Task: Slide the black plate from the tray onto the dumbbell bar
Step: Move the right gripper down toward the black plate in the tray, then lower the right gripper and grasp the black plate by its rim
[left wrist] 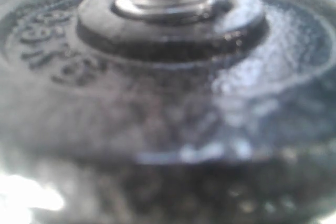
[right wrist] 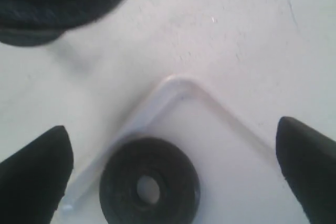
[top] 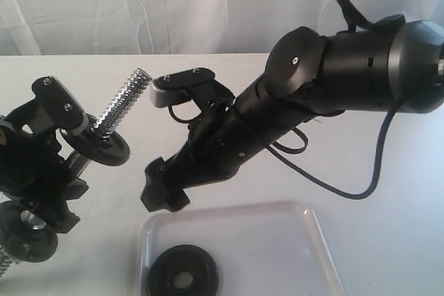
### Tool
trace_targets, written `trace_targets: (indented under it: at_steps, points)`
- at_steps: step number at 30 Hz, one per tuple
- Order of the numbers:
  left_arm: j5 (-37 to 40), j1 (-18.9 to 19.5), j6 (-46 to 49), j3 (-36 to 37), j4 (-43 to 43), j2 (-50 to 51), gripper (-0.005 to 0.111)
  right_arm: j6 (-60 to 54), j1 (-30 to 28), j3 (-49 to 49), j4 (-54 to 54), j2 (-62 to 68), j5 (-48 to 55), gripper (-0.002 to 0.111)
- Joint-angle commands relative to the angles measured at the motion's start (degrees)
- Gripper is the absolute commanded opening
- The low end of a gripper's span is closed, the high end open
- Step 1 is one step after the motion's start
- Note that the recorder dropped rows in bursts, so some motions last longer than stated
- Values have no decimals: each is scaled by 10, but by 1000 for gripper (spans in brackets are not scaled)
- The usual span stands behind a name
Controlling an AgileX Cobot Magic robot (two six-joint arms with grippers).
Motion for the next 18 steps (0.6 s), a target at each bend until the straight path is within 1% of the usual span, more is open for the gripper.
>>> trace_targets:
  at_steps: [1,8,14,18]
  points:
    - [-226,1,5,-17,-10,-29,0,44,12,-3,-74,1,49,99]
    - [-226,1,5,-17,-10,-29,0,14,31,-3,-80,1,56,99]
    - [-231,1,6,-17,-10,-29,0,4,68,-3,-164,10,63,99]
    - [-234,1,7,-17,-10,-29,0,4,91,-3,-177,25,51,99]
